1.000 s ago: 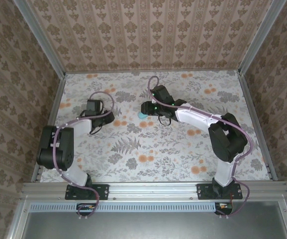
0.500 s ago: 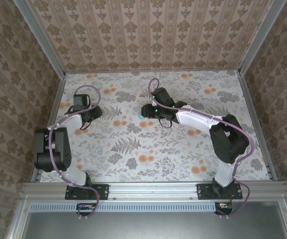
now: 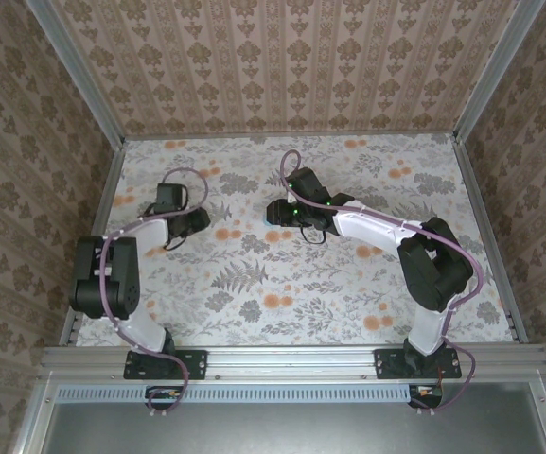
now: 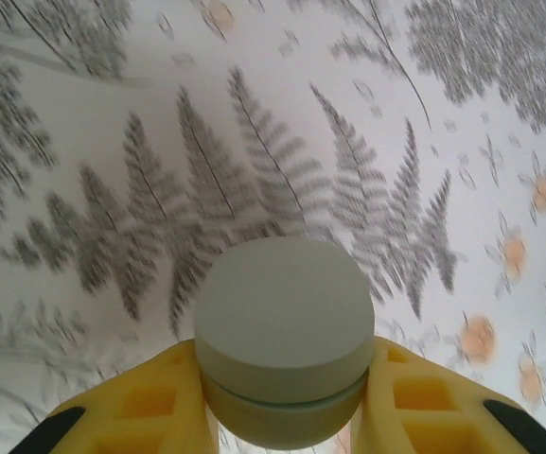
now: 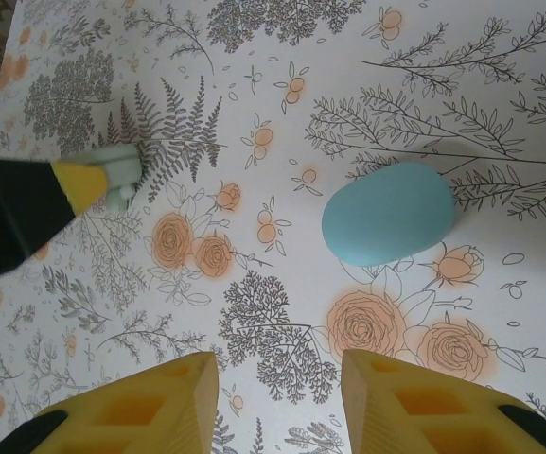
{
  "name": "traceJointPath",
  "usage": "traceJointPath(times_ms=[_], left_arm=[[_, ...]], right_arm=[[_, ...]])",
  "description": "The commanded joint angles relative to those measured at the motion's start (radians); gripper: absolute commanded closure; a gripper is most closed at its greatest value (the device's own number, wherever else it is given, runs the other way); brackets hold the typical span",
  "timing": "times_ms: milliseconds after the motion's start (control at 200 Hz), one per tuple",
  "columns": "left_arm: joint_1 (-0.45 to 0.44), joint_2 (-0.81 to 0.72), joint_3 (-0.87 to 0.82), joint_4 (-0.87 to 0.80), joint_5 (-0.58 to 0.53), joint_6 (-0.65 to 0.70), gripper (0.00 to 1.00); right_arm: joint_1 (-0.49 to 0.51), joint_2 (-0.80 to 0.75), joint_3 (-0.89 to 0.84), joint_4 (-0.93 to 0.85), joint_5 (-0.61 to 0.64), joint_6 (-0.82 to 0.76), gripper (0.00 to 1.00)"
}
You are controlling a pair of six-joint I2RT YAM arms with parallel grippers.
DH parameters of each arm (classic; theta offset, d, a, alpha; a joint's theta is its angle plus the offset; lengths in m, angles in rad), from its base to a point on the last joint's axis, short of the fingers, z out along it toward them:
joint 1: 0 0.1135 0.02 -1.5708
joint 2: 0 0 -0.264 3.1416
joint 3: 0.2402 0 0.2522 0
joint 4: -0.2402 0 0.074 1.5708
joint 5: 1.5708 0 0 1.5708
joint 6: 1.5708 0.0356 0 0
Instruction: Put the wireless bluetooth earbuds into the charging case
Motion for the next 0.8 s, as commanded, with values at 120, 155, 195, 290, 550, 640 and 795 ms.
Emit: traceJointPath(times_ms=[120, 155, 195, 290, 550, 640, 795], left_arm=[[-0.095, -0.240, -0.188, -0.096, -0.074, -0.061, 1.00], [-0.114, -0.282, -0.217, -0.108, -0.082, -0.074, 1.00], [-0.137, -0.321, -0.240, -0.127, -0.090, -0.082, 1.00], [-0.175, -0.437, -0.271, -0.185, -0.112, -0.095, 1.00], [-0.141, -0.752, -0.215, -0.338, -0.150, 0.052, 1.00], [-0.117, -0.844, -0.199, -0.344, -0.125, 0.146, 1.00], [-0.047, -0.968, -0.181, -0.360, -0.065, 0.254, 1.00]], right_arm=[[0.008, -0.020, -0.036, -0.008, -0.014, 0.011, 0.60], [0.011, -0.024, -0.040, -0.008, -0.014, 0.011, 0.60], [0.014, -0.027, -0.044, -0.008, -0.013, 0.012, 0.60], [0.026, -0.025, -0.044, -0.009, -0.012, 0.014, 0.60], [0.102, 0.057, 0.057, -0.057, -0.017, 0.008, 0.60], [0.127, 0.074, 0.085, -0.036, -0.037, -0.007, 0.60], [0.183, 0.185, 0.205, -0.084, -0.072, -0.077, 0.60]])
